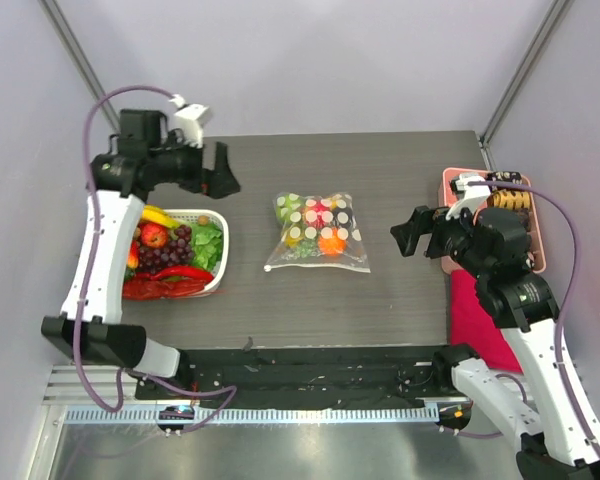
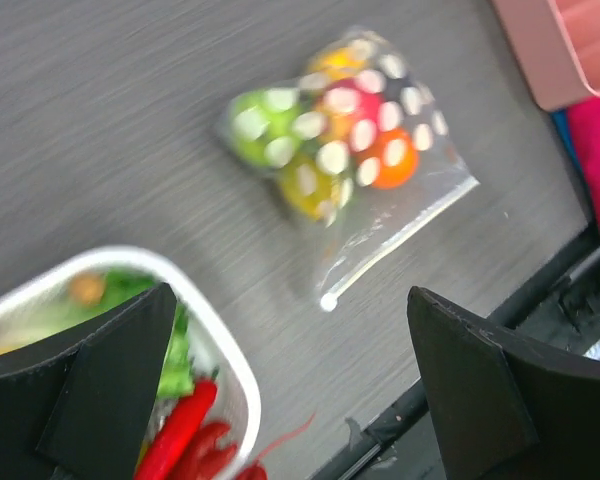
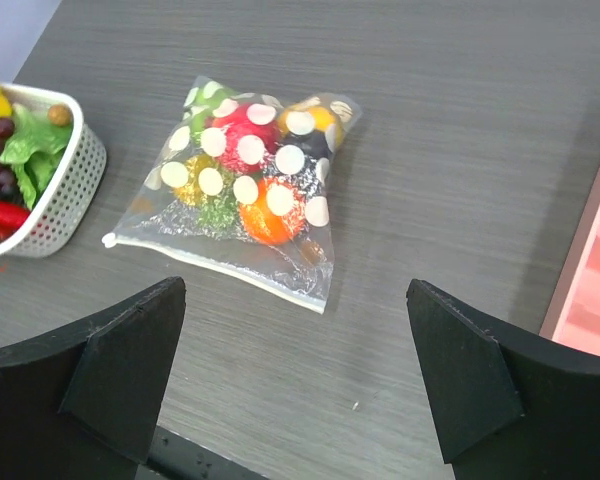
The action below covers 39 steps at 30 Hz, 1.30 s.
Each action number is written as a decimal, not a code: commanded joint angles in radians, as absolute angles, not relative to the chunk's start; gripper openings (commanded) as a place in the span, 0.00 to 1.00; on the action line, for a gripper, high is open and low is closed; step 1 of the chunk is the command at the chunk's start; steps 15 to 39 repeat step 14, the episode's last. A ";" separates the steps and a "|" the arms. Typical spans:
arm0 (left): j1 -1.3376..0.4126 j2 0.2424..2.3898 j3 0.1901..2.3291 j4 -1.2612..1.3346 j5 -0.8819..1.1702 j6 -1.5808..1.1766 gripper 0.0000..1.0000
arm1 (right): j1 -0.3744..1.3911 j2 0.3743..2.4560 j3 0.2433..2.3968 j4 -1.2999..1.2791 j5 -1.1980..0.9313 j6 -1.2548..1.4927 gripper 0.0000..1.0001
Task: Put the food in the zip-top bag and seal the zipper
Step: Reset both arms
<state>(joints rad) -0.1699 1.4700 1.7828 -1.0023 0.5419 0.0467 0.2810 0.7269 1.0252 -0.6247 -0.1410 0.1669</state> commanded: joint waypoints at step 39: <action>-0.003 1.088 1.385 -1.086 0.327 0.018 1.00 | 0.121 0.649 0.959 -0.660 -0.181 0.262 0.98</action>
